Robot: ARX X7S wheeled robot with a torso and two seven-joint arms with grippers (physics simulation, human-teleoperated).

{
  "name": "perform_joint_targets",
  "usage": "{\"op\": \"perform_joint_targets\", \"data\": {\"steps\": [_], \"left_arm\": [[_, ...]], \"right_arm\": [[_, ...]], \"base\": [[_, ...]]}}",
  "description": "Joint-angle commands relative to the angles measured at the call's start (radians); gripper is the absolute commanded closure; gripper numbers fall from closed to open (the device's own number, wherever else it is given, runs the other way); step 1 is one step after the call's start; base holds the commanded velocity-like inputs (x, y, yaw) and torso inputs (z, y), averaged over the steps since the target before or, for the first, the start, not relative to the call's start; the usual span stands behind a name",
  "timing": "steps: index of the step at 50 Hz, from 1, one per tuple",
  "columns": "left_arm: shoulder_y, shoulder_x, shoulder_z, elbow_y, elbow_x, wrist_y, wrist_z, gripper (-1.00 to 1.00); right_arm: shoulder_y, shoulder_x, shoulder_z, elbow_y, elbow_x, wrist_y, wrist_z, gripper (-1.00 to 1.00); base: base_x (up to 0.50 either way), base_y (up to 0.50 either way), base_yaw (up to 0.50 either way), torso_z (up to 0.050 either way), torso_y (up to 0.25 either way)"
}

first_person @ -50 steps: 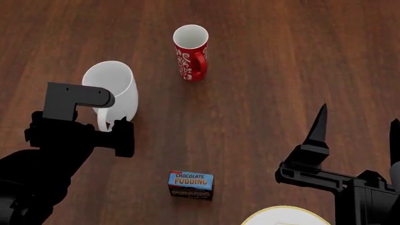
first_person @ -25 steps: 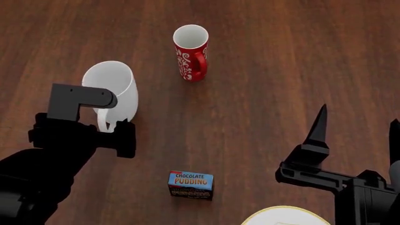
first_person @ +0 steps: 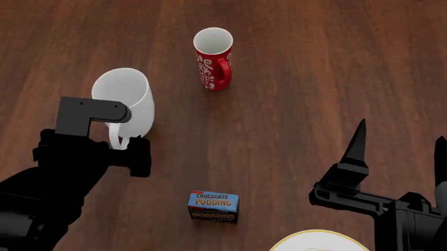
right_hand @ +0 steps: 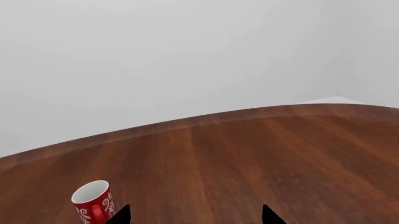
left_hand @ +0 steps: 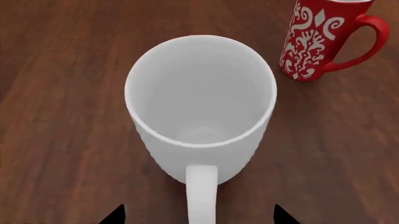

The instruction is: Put the white mug on the plate.

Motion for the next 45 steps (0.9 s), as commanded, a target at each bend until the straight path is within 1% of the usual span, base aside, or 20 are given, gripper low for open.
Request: {"op": "perform_joint_targets", "data": {"steps": [1,31,45], "left_arm": [[-0.014,0.002,0.008,-0.047,0.0,0.025,-0.002,-1.0],[-0.076,0.025,0.035,-0.233,0.002,0.129,0.011,-1.0],[-0.117,0.039,0.044,-0.367,0.002,0.205,0.026,-1.0]], "right_arm": [[-0.003,0.002,-0.003,0.008,0.002,-0.01,0.0,-1.0],[-0.014,0.008,-0.003,0.024,0.011,-0.029,0.003,-1.0],[-0.005,0.014,-0.013,0.032,0.011,-0.028,0.009,-1.0]], "base": [[0.0,0.0,0.0,0.0,0.0],[0.0,0.0,0.0,0.0,0.0],[0.0,0.0,0.0,0.0,0.0]]}}
